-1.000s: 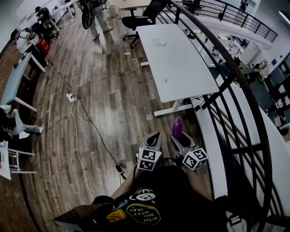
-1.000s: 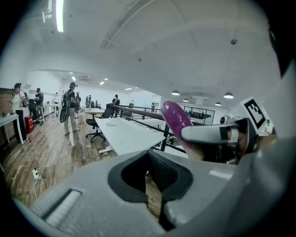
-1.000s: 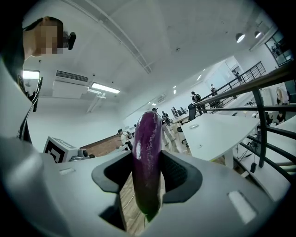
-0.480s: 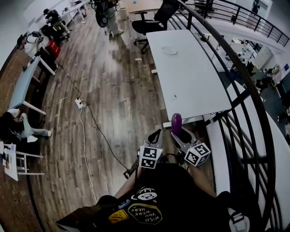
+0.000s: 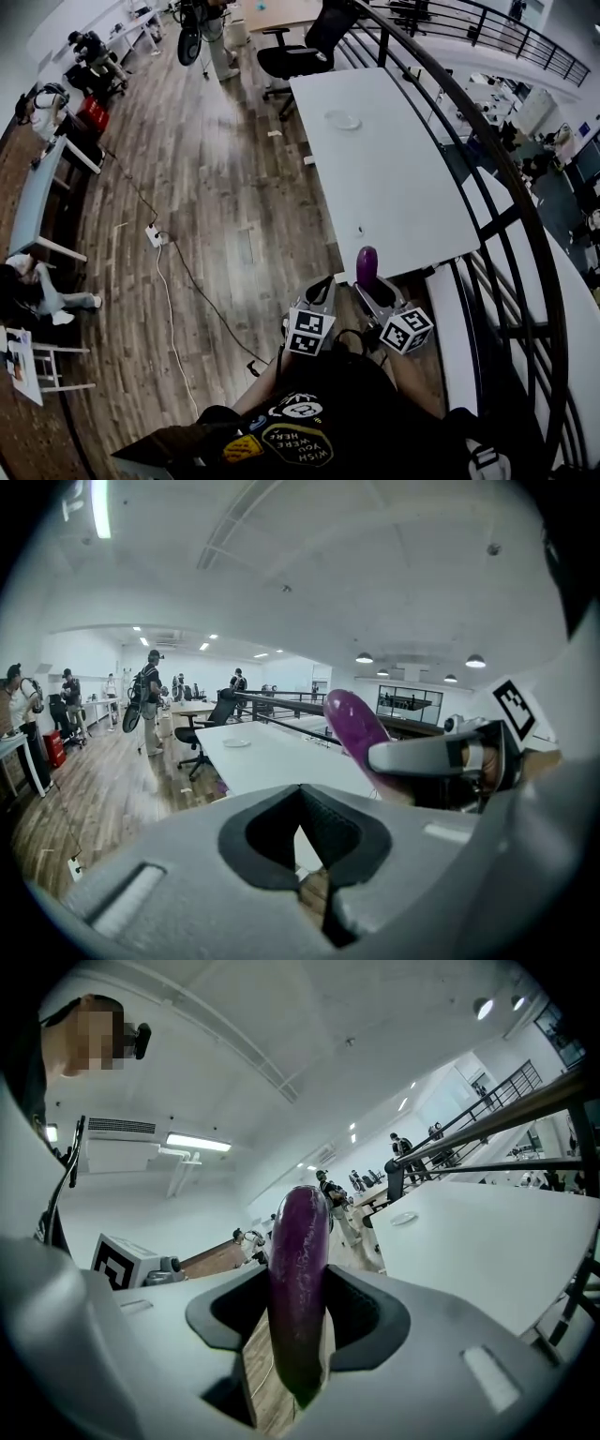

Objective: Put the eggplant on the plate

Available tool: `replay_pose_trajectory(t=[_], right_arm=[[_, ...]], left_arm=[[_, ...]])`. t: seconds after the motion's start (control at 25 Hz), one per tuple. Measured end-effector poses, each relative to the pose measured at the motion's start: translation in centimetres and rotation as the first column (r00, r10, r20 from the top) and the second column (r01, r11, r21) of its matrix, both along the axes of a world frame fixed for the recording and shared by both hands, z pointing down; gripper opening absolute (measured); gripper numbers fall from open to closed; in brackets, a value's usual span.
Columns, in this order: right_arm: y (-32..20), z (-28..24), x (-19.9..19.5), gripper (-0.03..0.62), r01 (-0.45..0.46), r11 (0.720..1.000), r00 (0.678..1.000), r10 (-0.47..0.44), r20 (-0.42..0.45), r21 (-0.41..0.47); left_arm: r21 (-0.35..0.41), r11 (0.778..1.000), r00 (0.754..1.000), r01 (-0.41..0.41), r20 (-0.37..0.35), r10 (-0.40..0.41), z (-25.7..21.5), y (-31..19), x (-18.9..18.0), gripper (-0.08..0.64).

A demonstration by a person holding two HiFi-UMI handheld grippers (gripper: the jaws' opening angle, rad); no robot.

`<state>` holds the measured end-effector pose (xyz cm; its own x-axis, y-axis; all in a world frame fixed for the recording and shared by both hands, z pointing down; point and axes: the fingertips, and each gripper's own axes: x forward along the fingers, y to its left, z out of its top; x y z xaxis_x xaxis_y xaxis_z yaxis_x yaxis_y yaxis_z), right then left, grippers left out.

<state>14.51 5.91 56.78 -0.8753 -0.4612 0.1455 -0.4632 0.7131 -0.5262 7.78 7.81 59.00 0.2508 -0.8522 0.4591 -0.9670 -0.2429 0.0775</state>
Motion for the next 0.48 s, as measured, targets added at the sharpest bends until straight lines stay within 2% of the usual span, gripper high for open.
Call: replay_pose_trajectory(t=[0.2,0.32,0.48], right_arm=[[-5.7,-0.8,-4.4,0.193,-0.019,0.999,1.0,0.02,-0.019,0.026],[-8.8,-1.6,-8.3,0.193,-0.034,0.998,0.999,0.035,-0.015,0.043],[-11.1,-2.4,-12.1,0.193,-0.056,0.998,0.998,0.057,-0.015,0.039]], left_arm=[[0.012,0.999,0.999,-0.045,0.008,0.045,-1.0,-5.9,-4.4,0.005],[0.033,0.998,0.998,-0.051,-0.018,0.052,-1.9,-9.2,-7.9,0.005],[0.026,0.996,0.995,-0.085,-0.041,0.086,-1.8,-11.5,-10.3,0.005]])
